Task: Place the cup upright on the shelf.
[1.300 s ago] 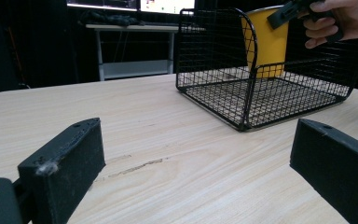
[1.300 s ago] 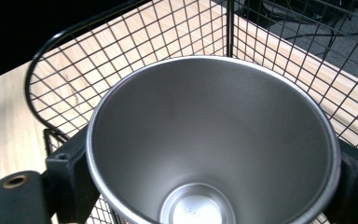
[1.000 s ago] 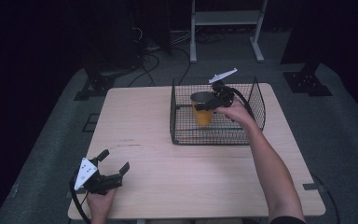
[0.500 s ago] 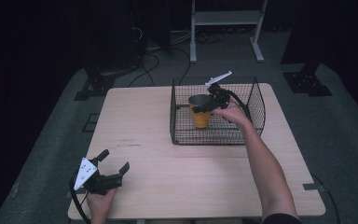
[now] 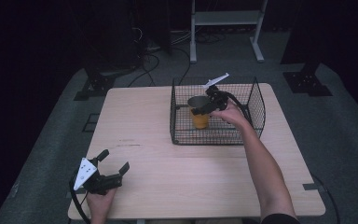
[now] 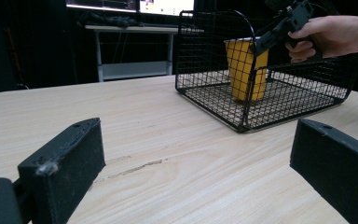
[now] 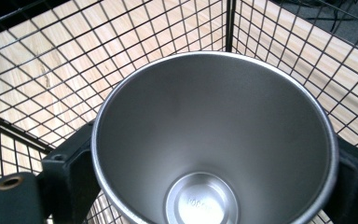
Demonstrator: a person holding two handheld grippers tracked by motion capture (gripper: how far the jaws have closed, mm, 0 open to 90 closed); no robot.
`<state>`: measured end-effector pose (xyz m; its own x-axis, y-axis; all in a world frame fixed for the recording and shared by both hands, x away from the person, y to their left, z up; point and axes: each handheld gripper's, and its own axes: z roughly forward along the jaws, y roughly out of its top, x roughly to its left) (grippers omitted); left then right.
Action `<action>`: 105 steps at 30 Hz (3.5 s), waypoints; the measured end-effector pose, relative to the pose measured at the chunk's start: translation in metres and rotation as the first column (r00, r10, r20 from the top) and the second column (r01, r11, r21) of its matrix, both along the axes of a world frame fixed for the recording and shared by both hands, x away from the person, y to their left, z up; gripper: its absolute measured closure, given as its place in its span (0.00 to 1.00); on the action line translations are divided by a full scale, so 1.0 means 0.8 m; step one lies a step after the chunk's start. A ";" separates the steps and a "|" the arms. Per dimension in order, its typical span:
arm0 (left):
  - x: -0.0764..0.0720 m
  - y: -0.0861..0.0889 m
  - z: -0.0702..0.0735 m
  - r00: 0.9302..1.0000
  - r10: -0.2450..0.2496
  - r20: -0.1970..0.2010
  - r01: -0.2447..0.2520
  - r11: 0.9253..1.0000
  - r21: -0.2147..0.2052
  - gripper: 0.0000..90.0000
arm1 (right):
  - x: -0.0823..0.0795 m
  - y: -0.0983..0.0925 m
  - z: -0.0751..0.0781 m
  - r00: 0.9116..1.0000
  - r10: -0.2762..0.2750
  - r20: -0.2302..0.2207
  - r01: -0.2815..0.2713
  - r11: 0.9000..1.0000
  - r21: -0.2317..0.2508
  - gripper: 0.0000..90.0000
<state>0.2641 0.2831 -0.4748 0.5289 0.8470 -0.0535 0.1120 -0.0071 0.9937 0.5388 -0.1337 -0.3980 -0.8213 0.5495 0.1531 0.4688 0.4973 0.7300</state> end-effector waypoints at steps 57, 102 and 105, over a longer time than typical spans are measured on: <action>0.000 -0.003 0.000 1.000 0.001 -0.003 -0.001 1.000 0.017 0.03 | -0.063 -0.050 0.068 0.998 -0.010 0.059 0.002 0.992 0.129 0.05; -0.001 -0.004 0.000 1.000 0.005 -0.004 -0.005 1.000 0.026 0.03 | -0.152 -0.102 0.062 0.999 0.038 0.019 -0.041 0.984 0.176 0.07; -0.001 -0.005 0.000 1.000 0.005 -0.003 -0.005 1.000 0.026 0.03 | -0.157 -0.103 0.060 0.999 0.045 0.021 -0.048 0.982 0.180 0.07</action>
